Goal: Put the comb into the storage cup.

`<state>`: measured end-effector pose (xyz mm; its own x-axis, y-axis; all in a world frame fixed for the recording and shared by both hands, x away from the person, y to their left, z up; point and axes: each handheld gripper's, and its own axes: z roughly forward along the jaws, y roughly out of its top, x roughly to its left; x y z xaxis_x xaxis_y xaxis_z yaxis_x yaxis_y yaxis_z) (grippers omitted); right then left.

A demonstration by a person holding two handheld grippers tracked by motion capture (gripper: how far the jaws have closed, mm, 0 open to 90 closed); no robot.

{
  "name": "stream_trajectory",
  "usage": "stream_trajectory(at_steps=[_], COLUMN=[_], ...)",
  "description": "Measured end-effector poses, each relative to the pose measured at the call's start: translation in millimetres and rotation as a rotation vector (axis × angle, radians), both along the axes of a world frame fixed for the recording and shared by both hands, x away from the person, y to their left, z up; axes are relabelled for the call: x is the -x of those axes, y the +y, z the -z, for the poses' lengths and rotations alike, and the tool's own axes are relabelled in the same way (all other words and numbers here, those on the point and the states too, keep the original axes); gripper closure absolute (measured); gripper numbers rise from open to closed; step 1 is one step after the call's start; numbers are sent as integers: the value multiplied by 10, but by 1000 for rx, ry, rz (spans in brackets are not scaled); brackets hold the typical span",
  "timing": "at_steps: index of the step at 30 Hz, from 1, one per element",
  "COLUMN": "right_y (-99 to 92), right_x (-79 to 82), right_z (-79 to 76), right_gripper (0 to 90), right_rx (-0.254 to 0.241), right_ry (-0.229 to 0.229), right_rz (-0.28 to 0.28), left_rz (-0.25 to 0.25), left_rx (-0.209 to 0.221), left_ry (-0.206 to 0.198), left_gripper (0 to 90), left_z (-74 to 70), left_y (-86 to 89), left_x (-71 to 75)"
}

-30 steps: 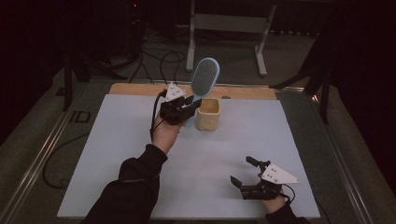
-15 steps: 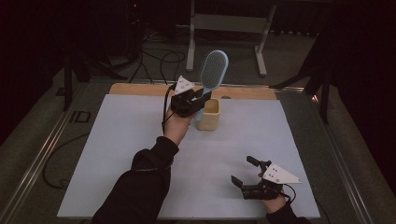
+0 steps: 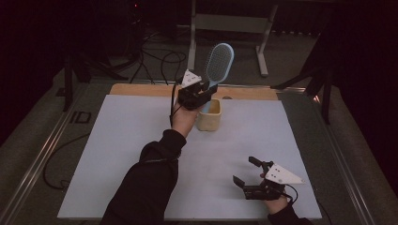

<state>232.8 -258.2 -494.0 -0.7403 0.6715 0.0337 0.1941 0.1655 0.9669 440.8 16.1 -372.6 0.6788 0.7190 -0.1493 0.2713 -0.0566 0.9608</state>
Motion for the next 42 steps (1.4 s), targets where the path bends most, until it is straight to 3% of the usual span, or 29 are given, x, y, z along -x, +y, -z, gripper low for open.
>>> stream_trajectory(at_steps=[13, 22, 35, 42], right_y=[-19, -26, -32, -30], right_x=[-2, 11, 7, 5], right_z=[-1, -11, -10, -7], right_gripper=[88, 88, 88, 88], right_rx=[-13, -23, -29, -30], right_ry=[1, 0, -1, 1], right_rz=[4, 4, 1, 0], left_rz=[-1, -9, -9, 7], left_rx=[34, 56, 120, 127], left_ry=[-36, -40, -13, -17], left_gripper=[701, 701, 700, 700], left_z=[10, 158, 407, 529], left_y=[-93, -190, -95, -78], left_x=[-215, -362, -513, -557])
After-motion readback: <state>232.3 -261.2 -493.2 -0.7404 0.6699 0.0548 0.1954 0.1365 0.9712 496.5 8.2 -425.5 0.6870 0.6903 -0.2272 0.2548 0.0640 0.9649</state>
